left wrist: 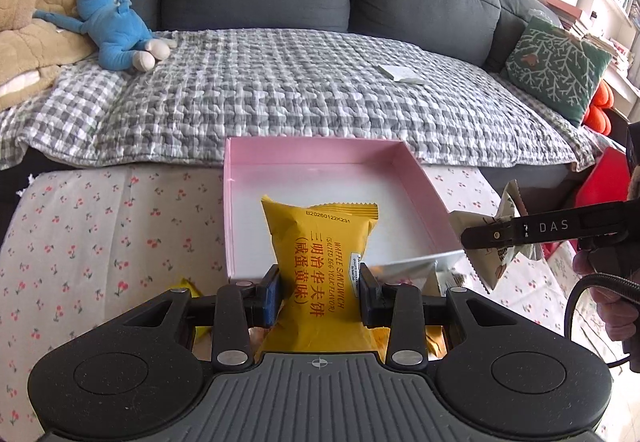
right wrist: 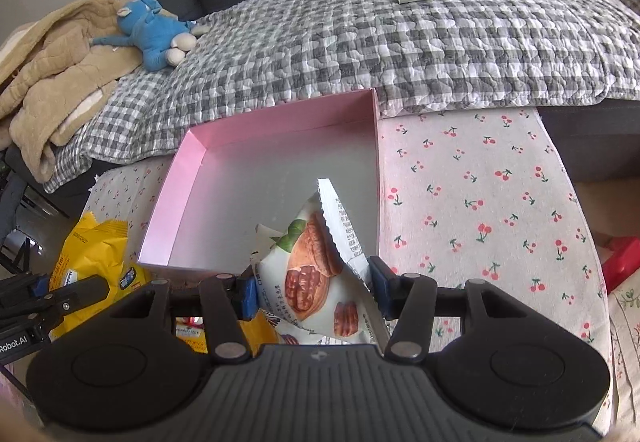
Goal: Organize snacks
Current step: 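Carry both packets into the pink box and open both tools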
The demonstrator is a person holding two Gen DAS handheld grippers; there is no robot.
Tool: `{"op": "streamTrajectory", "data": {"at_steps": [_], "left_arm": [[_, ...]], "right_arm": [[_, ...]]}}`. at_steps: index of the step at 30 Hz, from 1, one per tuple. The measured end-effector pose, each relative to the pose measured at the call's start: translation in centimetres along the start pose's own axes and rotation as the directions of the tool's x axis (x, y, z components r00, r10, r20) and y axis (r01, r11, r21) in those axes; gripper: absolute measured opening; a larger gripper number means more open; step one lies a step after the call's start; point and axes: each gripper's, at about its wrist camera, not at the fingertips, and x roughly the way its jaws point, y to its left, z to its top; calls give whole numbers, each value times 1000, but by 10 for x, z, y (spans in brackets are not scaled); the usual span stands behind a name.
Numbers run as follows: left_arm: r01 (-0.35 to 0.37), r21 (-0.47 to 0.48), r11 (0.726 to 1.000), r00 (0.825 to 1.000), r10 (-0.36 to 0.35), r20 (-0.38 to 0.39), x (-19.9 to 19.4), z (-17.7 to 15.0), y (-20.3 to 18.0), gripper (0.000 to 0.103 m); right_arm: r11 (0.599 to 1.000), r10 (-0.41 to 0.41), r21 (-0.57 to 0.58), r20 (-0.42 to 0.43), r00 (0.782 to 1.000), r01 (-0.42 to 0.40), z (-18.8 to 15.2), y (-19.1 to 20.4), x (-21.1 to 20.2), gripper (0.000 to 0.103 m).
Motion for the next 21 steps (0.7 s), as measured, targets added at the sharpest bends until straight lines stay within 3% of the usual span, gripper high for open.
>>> {"op": "streamTrajectory", "data": {"at_steps": [11,21], "left_arm": [[-54,23,998,999,55,-4,106,46,8,35],[-111,60,992,994,112,-4,169,53,14,35]], "right_arm": [[992,21,-124,30,999,-17,36,8,57,49],[984,-5,-178,55,998,15,41,4,97,49]]}}
